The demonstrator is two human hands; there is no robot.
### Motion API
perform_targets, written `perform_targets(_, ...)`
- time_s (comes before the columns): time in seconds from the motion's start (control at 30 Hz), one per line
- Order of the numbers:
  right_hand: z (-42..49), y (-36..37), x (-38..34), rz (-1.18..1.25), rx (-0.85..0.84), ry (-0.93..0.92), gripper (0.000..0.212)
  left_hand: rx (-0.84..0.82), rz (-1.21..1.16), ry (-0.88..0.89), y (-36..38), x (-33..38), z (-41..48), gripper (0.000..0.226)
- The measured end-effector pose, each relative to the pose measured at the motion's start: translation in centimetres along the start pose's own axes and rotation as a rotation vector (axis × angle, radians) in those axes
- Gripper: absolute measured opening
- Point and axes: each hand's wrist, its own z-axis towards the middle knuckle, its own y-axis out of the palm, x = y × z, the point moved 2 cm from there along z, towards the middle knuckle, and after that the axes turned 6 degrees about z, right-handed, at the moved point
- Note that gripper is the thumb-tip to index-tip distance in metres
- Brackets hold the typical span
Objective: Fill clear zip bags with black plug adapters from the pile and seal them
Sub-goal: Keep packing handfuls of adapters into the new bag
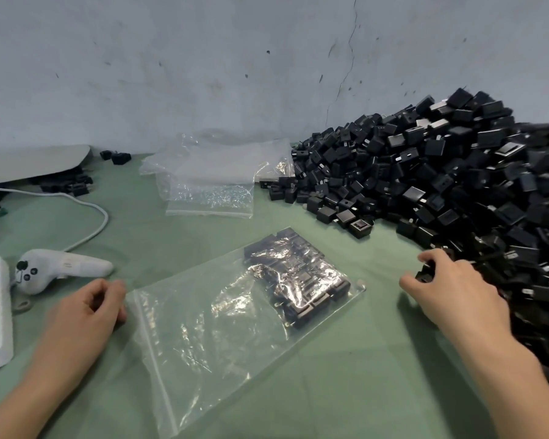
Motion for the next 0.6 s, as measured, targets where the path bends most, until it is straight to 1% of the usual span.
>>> perform_targets(0.1, 0.1, 0.1, -0.2, -0.011, 0.002, 0.029, 0.051, -0.012, 0.004, 0.009, 0.0, 0.1, 0.1, 0.032)
perform_targets(0.27, 0.5, 0.0, 0.0, -0.073, -0.060, 0.016, 0.050, -0.007, -0.011, 0.039, -0.1, 0.1, -0.1, 0.033)
perform_targets(0.43, 0.6, 0.6, 0.6, -0.005, 0.045, -0.022, 0.050, -0.017, -0.026, 0.013, 0.0, 0.0, -0.1, 0.038)
perform_targets(0.5, 0.4, 0.5, 0.4, 0.107, 0.001, -0.051, 0.048, -0.013, -0.045, -0.004, -0.1, 0.2, -0.1, 0.036)
perform_targets(0.53, 0.3, 0.3, 0.0, 0.245, -0.056, -0.071, 0.045, 0.002, -0.083, -0.024, -0.4, 0.6, -0.2, 0.037)
perform_targets(0.6, -0.5, -0.8, -1.8, 0.642, -0.222, -0.119, 0.035, 0.082, -0.167, -0.052, -1.1, 2.3, -0.7, 0.042)
